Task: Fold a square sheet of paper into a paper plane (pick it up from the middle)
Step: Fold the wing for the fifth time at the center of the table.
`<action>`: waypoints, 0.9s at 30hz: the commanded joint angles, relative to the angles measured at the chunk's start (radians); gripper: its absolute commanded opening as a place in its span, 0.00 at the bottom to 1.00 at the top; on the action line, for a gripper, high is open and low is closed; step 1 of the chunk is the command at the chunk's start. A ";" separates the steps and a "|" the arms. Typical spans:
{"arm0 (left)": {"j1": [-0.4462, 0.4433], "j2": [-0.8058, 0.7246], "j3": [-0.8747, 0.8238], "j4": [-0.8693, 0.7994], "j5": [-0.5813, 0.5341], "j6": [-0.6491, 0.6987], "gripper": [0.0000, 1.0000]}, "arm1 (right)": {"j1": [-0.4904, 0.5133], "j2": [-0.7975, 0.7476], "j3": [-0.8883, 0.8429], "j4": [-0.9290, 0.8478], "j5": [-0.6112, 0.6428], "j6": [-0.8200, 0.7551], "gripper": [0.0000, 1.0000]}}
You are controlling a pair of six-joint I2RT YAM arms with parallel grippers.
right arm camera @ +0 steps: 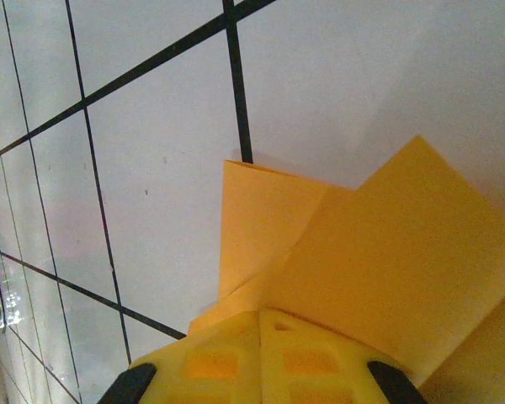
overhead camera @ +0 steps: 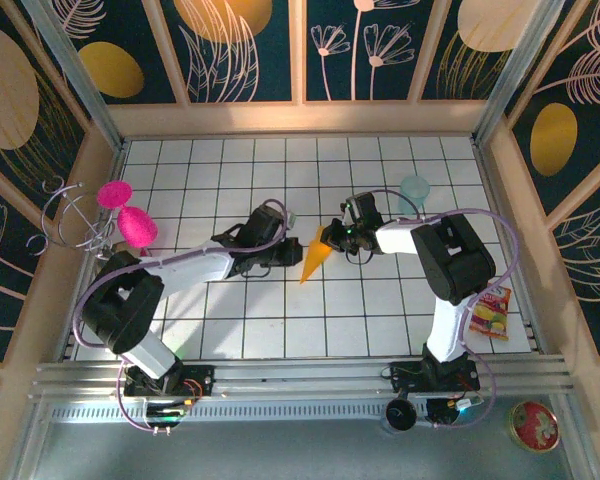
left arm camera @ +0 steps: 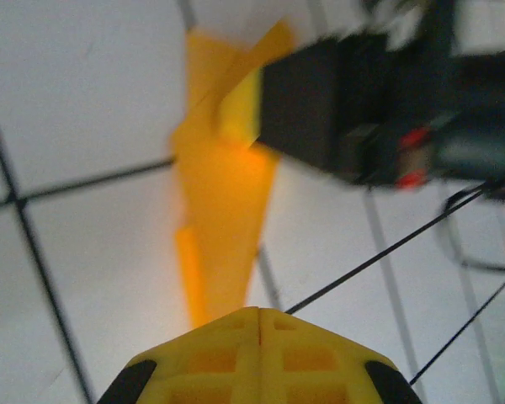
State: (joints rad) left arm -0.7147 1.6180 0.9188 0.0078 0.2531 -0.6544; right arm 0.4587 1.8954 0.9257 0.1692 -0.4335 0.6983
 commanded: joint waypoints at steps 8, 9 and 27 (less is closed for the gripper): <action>-0.008 0.262 0.151 0.124 0.187 -0.009 0.00 | -0.015 0.054 -0.044 -0.094 0.052 0.010 0.07; -0.008 0.273 0.155 0.127 0.191 -0.008 0.00 | -0.015 0.057 -0.042 -0.093 0.052 0.010 0.07; -0.017 0.373 0.143 0.035 0.142 0.027 0.00 | -0.018 0.065 -0.041 -0.099 0.057 0.013 0.06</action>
State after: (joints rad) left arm -0.7269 1.9804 1.0897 0.0818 0.4065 -0.6468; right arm 0.4538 1.8988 0.9218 0.1783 -0.4465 0.7132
